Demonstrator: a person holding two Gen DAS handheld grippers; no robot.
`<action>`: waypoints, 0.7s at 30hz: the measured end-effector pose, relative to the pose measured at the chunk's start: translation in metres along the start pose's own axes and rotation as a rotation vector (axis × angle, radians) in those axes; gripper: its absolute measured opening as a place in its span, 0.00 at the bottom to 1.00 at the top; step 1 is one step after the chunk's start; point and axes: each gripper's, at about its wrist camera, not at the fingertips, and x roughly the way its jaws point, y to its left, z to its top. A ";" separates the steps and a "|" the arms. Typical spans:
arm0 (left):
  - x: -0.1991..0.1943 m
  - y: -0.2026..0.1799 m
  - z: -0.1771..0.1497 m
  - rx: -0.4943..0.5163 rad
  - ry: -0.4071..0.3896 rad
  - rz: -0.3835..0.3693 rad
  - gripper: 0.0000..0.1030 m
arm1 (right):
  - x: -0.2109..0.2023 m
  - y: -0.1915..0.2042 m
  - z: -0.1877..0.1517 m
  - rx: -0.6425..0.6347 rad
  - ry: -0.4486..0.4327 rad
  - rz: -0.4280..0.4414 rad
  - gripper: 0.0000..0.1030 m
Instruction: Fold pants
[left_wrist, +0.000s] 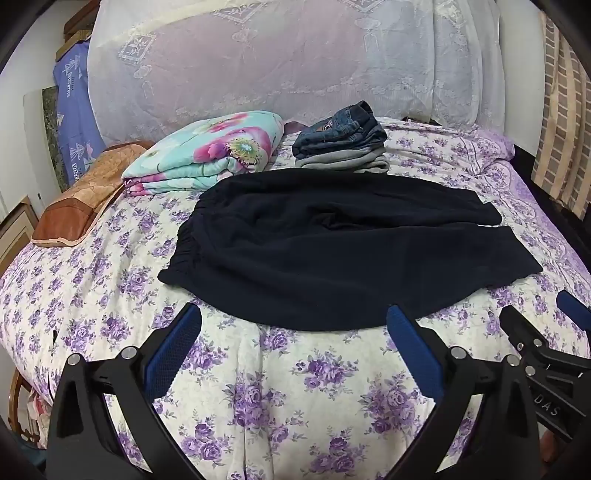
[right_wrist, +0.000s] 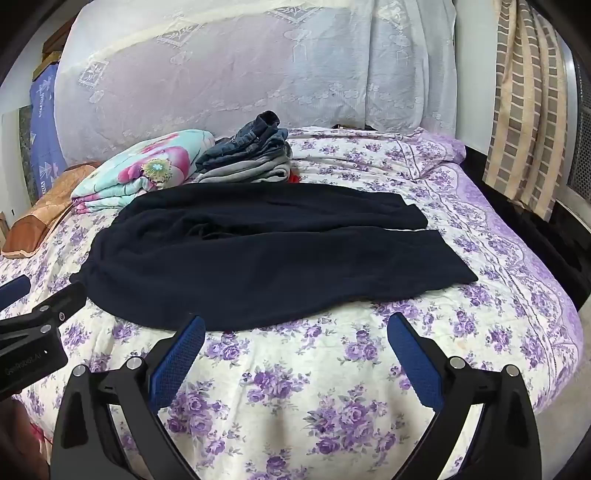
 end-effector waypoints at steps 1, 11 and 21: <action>0.000 0.000 0.000 -0.001 0.001 0.001 0.95 | 0.000 0.000 0.000 -0.001 -0.001 -0.001 0.97; 0.002 -0.004 0.001 -0.008 0.008 -0.008 0.95 | 0.000 0.002 -0.001 -0.002 -0.004 -0.001 0.97; 0.002 -0.002 0.001 -0.011 0.010 -0.009 0.95 | 0.001 0.002 -0.001 -0.001 -0.001 0.000 0.97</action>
